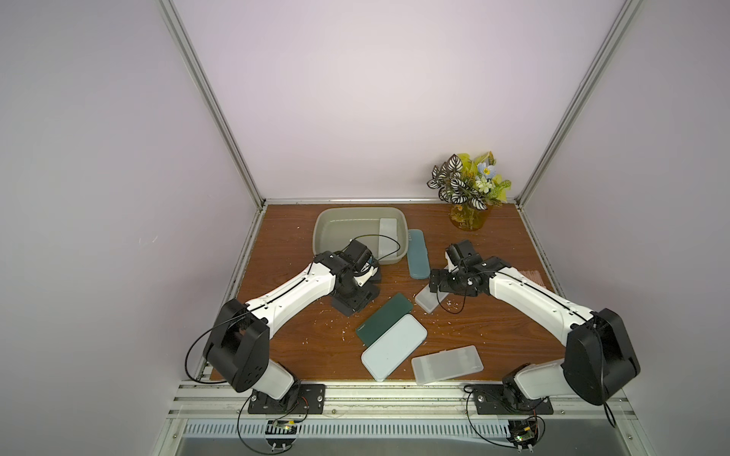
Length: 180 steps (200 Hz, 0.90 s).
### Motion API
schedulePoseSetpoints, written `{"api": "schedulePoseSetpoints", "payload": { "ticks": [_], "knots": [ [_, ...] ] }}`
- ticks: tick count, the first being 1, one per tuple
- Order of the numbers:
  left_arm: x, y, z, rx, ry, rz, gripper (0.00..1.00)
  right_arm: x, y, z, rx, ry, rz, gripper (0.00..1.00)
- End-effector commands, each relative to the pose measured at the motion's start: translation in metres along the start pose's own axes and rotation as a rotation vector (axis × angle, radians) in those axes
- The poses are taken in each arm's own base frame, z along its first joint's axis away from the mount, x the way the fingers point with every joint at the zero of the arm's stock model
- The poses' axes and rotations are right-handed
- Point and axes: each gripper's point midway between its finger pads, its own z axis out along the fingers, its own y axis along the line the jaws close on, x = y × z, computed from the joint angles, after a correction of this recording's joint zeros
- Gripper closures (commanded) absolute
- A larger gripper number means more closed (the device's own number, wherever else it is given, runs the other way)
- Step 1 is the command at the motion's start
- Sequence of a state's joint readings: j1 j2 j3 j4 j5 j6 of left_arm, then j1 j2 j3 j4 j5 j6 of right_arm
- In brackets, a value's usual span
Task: Put the pencil case into the storage box
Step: Pick up the pencil case from the center of the board, then place the pencil case at the storage box.
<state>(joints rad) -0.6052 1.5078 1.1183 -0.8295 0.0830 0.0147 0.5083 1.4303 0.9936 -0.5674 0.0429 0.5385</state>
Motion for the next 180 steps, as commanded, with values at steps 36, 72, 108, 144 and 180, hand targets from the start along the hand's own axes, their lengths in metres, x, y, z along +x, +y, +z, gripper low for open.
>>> {"api": "schedulePoseSetpoints", "payload": {
  "ticks": [36,72,108,144,180],
  "knots": [
    [-0.018,-0.01,-0.048,0.051,-0.142,-0.051,0.3,-0.004,0.004,-0.006,-0.029,-0.02,-0.009,0.01],
    [-0.048,-0.003,-0.097,0.008,-0.303,-0.081,0.29,-0.006,0.006,-0.005,-0.034,-0.017,-0.011,0.01],
    [-0.083,0.05,-0.138,-0.25,-0.414,-0.186,0.29,-0.008,0.007,-0.007,-0.037,-0.018,-0.021,0.01],
    [-0.118,0.097,-0.132,-0.44,-0.471,-0.244,0.29,-0.005,0.007,-0.002,-0.039,-0.002,-0.023,0.01],
    [-0.139,0.145,-0.103,-0.49,-0.516,-0.365,0.29,-0.007,0.012,-0.003,-0.058,-0.001,-0.024,0.01]
  ]
}}
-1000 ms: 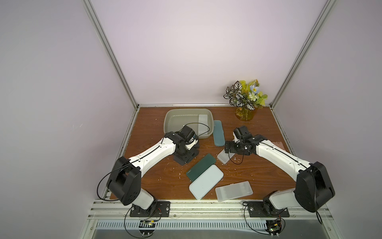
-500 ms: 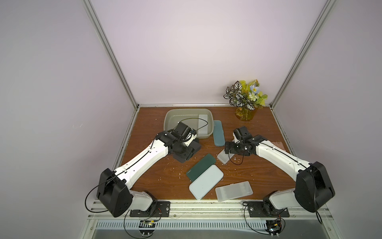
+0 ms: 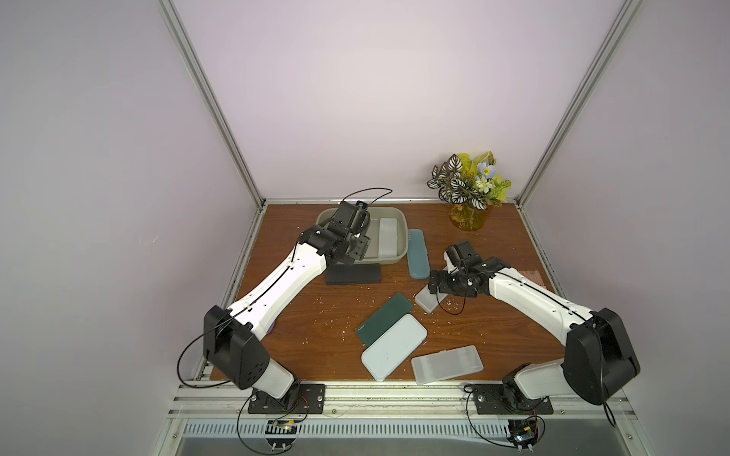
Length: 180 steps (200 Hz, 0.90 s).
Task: Put the pencil case into the storage box
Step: Place the pencil case at the storage box.
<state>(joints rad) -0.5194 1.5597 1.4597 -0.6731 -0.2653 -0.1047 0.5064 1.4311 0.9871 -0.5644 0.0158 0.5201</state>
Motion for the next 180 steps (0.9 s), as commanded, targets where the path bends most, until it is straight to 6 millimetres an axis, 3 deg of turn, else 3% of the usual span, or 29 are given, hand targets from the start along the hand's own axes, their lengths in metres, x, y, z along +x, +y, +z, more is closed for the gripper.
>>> {"api": "schedulePoseSetpoints", "payload": {
  "ticks": [1,42,89,96,140,180],
  "knots": [
    [-0.022,0.035,0.027,-0.112,-0.08,-0.11,0.29,-0.012,0.01,-0.005,-0.039,-0.02,-0.008,0.01],
    [-0.022,0.058,0.08,-0.139,-0.077,-0.173,0.29,-0.013,0.016,-0.004,-0.067,-0.017,-0.008,0.01],
    [0.003,0.06,0.139,-0.131,0.012,-0.153,0.28,-0.005,0.015,0.002,-0.08,0.005,-0.011,0.01],
    [-0.008,0.063,0.141,-0.13,-0.014,-0.162,0.28,-0.005,0.015,0.001,-0.081,0.004,-0.011,0.01],
    [-0.016,0.068,0.171,-0.156,0.009,-0.113,0.27,-0.003,0.015,0.003,-0.087,0.014,-0.018,0.01],
    [-0.006,0.071,0.193,-0.168,0.074,-0.084,0.26,0.001,0.013,0.005,-0.091,0.026,-0.022,0.01]
  ]
}}
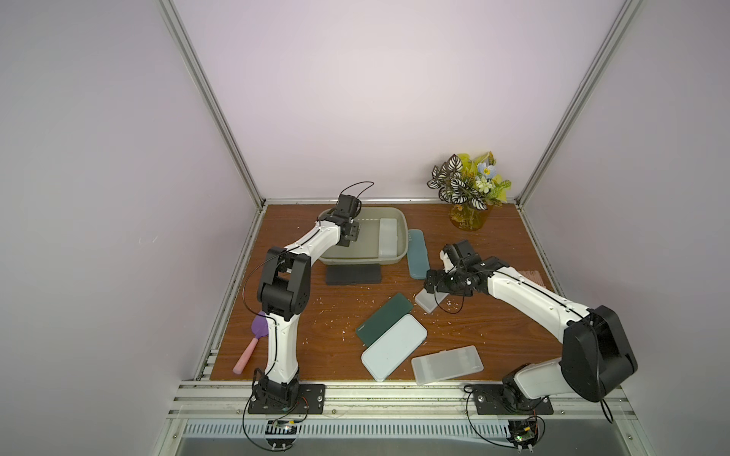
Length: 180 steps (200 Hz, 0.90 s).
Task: Put the pencil case into the storage box
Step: Place the pencil case at the storage box.
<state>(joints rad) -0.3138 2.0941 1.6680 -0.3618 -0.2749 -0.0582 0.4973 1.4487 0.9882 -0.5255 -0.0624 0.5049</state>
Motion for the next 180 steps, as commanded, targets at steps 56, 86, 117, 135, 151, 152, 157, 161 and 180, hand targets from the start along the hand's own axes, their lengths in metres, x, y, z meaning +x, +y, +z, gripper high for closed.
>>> {"api": "schedulePoseSetpoints", "payload": {
  "ticks": [56,86,117,135,151,152,157,161,180],
  "knots": [
    [0.022,0.016,0.019,-0.05,0.066,0.019,0.26,0.006,-0.003,0.005,-0.023,0.018,-0.007,0.01],
    [0.031,0.03,0.022,-0.072,0.077,-0.04,0.26,0.007,-0.005,0.007,-0.019,0.021,-0.004,0.01],
    [0.042,0.036,0.03,-0.083,0.102,-0.049,0.23,0.009,-0.005,0.01,-0.02,0.029,-0.002,0.01],
    [0.043,0.037,0.032,-0.078,0.105,-0.057,0.23,0.009,-0.007,0.01,-0.014,0.033,-0.003,0.01],
    [0.041,0.036,0.03,-0.067,0.097,-0.062,0.22,0.009,-0.006,0.01,-0.014,0.032,-0.002,0.01],
    [0.04,0.036,0.029,-0.066,0.095,-0.062,0.22,0.009,-0.006,0.01,-0.014,0.032,-0.002,0.01],
    [0.039,0.035,0.028,-0.058,0.092,-0.066,0.22,0.009,-0.006,0.01,-0.014,0.034,-0.002,0.01],
    [0.037,0.035,0.027,-0.052,0.088,-0.068,0.22,0.009,-0.006,0.009,-0.015,0.032,-0.001,0.01],
    [0.028,0.024,0.018,0.01,0.063,-0.069,0.22,0.008,-0.006,0.009,-0.014,0.031,-0.001,0.01]
  ]
}}
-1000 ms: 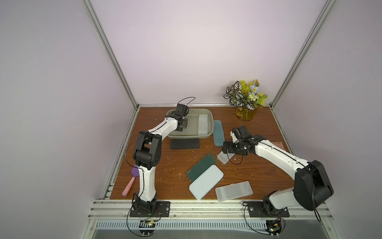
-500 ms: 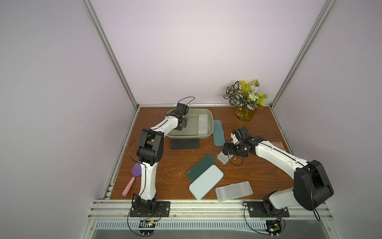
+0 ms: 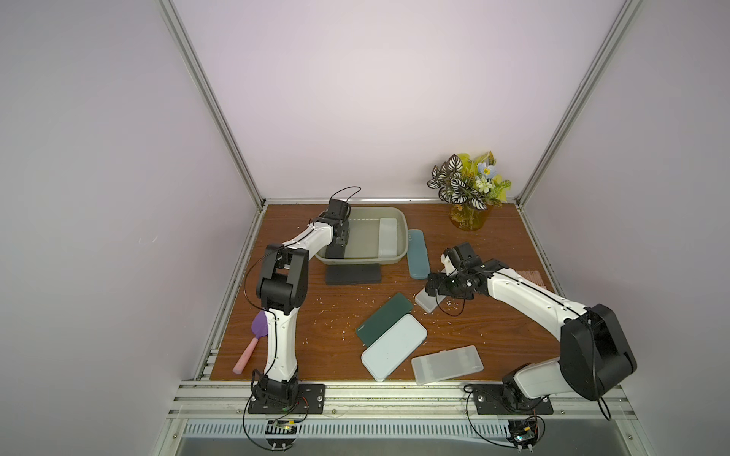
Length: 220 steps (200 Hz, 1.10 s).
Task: Put the pencil case into the storage box
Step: Place the pencil case at the storage box.
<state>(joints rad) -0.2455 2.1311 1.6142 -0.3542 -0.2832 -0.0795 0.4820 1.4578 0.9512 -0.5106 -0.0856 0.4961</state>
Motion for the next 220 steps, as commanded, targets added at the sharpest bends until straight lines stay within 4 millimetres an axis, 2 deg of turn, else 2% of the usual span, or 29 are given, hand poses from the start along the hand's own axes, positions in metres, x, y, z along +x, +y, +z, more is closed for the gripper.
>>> {"api": "schedulePoseSetpoints", "payload": {
  "ticks": [1,36,53,69,72,100,124,153,187,220],
  "knots": [
    [-0.01,-0.007,-0.014,0.066,-0.033,-0.018,0.22,-0.002,0.002,0.0,-0.013,-0.003,-0.008,0.01],
    [-0.023,-0.041,-0.055,0.117,-0.097,0.062,0.24,-0.004,0.002,-0.001,-0.015,-0.008,-0.002,0.01],
    [-0.028,-0.051,-0.088,0.147,-0.142,0.045,0.23,-0.007,0.001,-0.003,-0.003,-0.018,0.001,0.01],
    [-0.033,-0.047,-0.121,0.184,-0.188,-0.022,0.23,-0.01,0.0,-0.005,0.012,-0.029,0.012,0.01],
    [-0.023,-0.047,-0.121,0.19,-0.17,-0.029,0.23,-0.01,-0.001,-0.005,0.016,-0.031,0.016,0.01],
    [-0.008,-0.036,-0.167,0.259,-0.206,-0.114,0.22,-0.013,-0.004,-0.004,0.037,-0.039,0.092,0.01],
    [0.009,-0.021,-0.196,0.265,-0.227,-0.152,0.21,-0.018,-0.007,0.0,0.063,-0.049,0.196,0.01],
    [0.032,-0.005,-0.214,0.237,-0.236,-0.171,0.2,-0.026,-0.008,-0.002,0.065,-0.087,0.342,0.01],
    [0.054,0.01,-0.216,0.231,-0.219,-0.213,0.19,-0.033,-0.012,-0.003,0.091,-0.143,0.463,0.01],
    [0.061,0.02,-0.216,0.231,-0.222,-0.23,0.18,-0.035,-0.017,0.002,0.177,-0.142,0.525,0.01]
  ]
}}
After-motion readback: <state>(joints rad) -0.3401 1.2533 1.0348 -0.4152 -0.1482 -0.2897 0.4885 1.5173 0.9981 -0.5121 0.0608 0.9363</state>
